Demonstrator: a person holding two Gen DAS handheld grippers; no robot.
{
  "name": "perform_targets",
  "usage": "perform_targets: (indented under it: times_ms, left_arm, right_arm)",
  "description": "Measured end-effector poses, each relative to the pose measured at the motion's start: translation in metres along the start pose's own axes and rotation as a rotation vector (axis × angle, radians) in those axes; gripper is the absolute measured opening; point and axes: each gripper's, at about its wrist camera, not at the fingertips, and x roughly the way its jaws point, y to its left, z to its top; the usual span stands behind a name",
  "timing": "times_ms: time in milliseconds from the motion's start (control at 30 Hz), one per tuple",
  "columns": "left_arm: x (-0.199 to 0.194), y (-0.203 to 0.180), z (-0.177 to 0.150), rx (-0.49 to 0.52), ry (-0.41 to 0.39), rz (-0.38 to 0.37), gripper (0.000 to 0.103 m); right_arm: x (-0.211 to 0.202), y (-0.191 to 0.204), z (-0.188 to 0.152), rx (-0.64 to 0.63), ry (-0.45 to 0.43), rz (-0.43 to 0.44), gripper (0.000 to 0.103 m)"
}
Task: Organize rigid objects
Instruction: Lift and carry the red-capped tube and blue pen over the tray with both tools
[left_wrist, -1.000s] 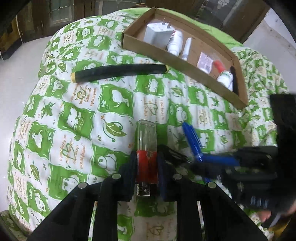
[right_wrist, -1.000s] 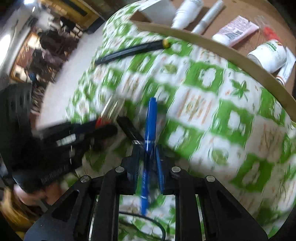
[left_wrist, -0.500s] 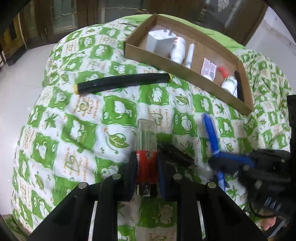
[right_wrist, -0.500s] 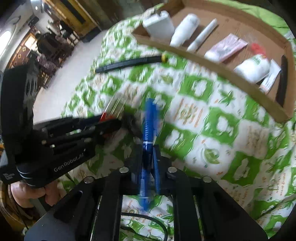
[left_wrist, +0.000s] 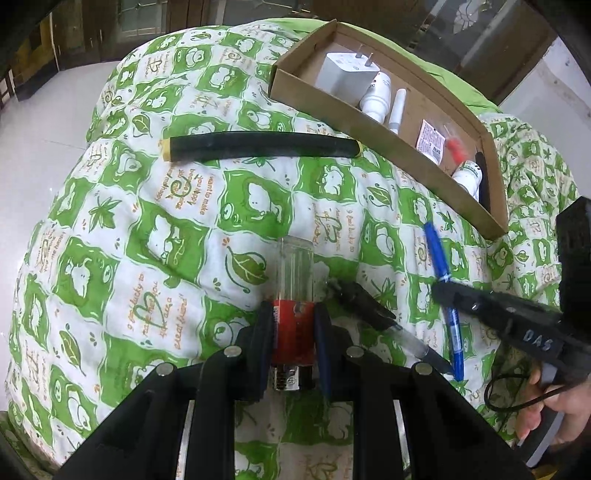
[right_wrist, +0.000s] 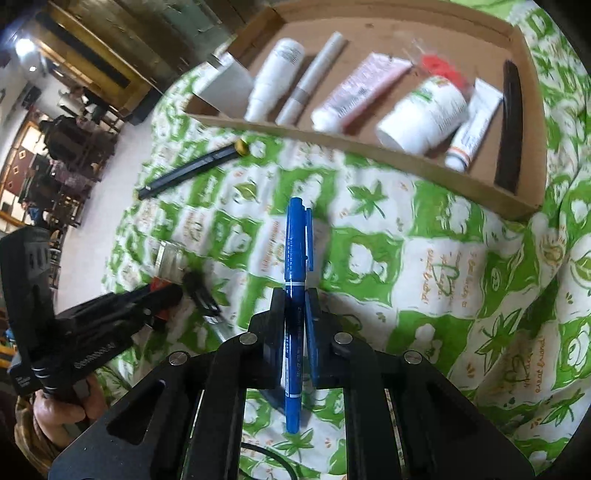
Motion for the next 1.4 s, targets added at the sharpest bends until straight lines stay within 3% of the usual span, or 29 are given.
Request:
perform_targets:
  times_ms: [333,700,1400]
  left_arm:
    - [0.005,-0.022,0.001,0.099,-0.013,0.106,0.021]
    - [0.005,-0.026,0.003,0.109,-0.024,0.101,0.020]
    - [-0.021,-0.022,0.001,0.101,-0.124,0.032,0.020]
  right_arm:
    - [0.007,-0.002,-0.003,0.006,0.020,-0.023,0.010]
    - [0.011,0.018,-0.005,-0.077,0.000,-0.095,0.010]
    - [-0.009,0.014,-0.002,-0.053,-0.076,-0.031,0.010]
